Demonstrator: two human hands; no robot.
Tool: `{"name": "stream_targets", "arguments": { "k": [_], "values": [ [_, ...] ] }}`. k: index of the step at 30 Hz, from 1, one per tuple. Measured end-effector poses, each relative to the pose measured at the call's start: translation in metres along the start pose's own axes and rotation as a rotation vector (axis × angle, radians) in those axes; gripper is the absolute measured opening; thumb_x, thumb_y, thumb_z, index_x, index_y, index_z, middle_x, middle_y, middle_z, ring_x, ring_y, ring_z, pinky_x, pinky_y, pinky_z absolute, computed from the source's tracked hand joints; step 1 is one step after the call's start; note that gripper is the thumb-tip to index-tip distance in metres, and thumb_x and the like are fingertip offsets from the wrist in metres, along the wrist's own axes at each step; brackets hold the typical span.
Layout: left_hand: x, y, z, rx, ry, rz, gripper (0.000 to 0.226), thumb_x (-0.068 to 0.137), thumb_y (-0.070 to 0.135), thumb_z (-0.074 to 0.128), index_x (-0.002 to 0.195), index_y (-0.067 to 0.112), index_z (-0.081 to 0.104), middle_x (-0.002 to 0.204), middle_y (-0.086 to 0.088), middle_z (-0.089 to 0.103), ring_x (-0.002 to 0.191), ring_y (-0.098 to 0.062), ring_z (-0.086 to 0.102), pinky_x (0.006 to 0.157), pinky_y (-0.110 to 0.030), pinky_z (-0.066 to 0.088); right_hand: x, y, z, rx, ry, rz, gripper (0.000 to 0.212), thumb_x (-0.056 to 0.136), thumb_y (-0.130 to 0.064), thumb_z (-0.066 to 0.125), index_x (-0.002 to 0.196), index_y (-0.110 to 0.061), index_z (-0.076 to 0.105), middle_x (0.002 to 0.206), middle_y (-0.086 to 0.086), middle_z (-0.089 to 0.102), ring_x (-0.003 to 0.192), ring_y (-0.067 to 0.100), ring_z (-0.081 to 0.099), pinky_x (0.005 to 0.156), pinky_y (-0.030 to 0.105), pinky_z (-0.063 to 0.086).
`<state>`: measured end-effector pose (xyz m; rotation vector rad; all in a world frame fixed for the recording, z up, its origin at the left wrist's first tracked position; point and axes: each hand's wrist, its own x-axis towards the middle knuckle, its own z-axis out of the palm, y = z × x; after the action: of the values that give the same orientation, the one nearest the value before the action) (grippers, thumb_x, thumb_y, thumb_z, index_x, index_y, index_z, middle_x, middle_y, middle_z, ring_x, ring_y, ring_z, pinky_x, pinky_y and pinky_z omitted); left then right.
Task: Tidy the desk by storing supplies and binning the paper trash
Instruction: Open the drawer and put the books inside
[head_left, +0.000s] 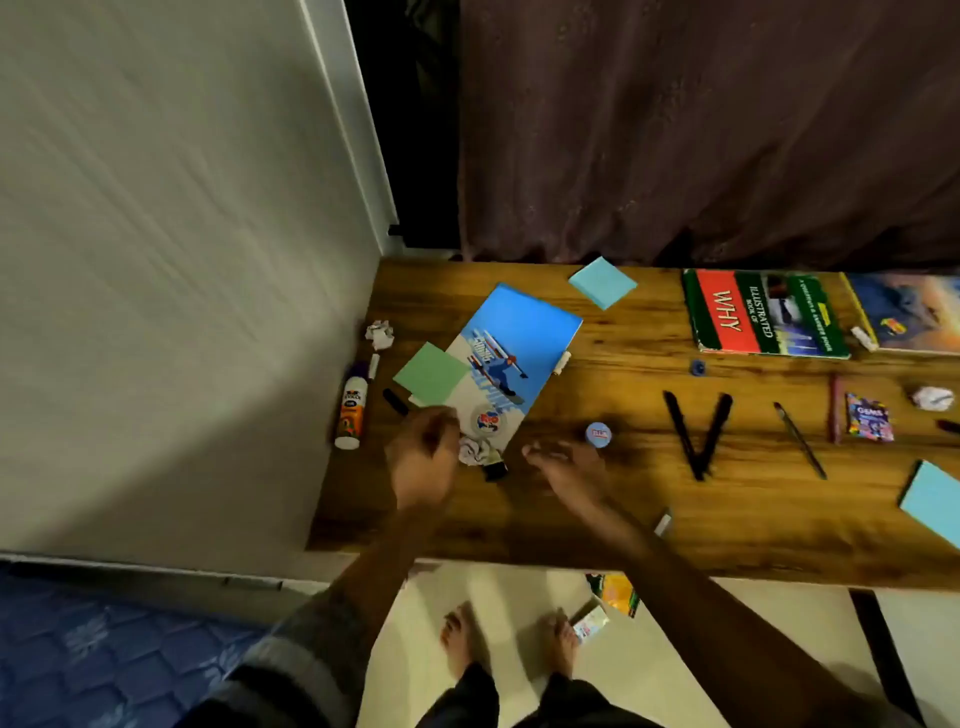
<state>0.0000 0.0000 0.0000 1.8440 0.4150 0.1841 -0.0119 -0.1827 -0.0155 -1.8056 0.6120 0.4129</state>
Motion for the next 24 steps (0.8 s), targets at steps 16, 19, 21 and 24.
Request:
{"name": "stream_targets", "arguments": {
  "k": [16,19,21,24],
  "values": [
    [0.144,-0.026,0.063,0.905,-0.53,0.411,0.05,0.109,0.034,0.04,0.153,0.009,0.044,0.164,-0.011,0.036,0.156,-0.029,0.022,0.127,-0.052,0.01,0.055,-0.041,0.025,0.121,0.175,-0.012,0.022,0.08,-0.03,0.08,0.097,-0.019,0.073,0.095,0.004,0.076,0.086,0.022,0.073,0.081,0.046,0.062],
    [0.14,-0.034,0.068,0.979,-0.629,0.559,0.053,0.111,0.035,0.031,0.157,0.009,0.037,0.168,-0.009,0.03,0.158,-0.025,0.016,0.128,-0.047,0.003,0.082,-0.029,0.029,0.168,0.167,-0.024,0.043,0.07,-0.037,0.081,0.107,-0.018,0.071,0.106,0.007,0.076,0.092,0.024,0.074,0.081,0.051,0.062],
    [0.139,-0.041,0.068,1.028,-0.643,0.556,0.058,0.111,0.041,0.027,0.157,0.009,0.035,0.168,-0.011,0.028,0.158,-0.026,0.018,0.128,-0.045,0.003,0.085,-0.037,0.031,0.175,0.194,0.001,0.038,0.079,-0.027,0.081,0.114,-0.017,0.068,0.109,0.007,0.074,0.092,0.023,0.073,0.079,0.045,0.063],
    [0.145,-0.052,0.062,1.129,-0.544,0.483,0.075,0.107,0.055,0.026,0.16,0.003,0.025,0.168,-0.017,0.023,0.157,-0.032,0.02,0.127,-0.049,0.008,0.094,-0.042,0.032,0.167,0.229,0.047,0.069,0.069,-0.039,0.078,0.131,-0.018,0.061,0.117,0.006,0.07,0.099,0.026,0.072,0.08,0.044,0.063]
  ]
}}
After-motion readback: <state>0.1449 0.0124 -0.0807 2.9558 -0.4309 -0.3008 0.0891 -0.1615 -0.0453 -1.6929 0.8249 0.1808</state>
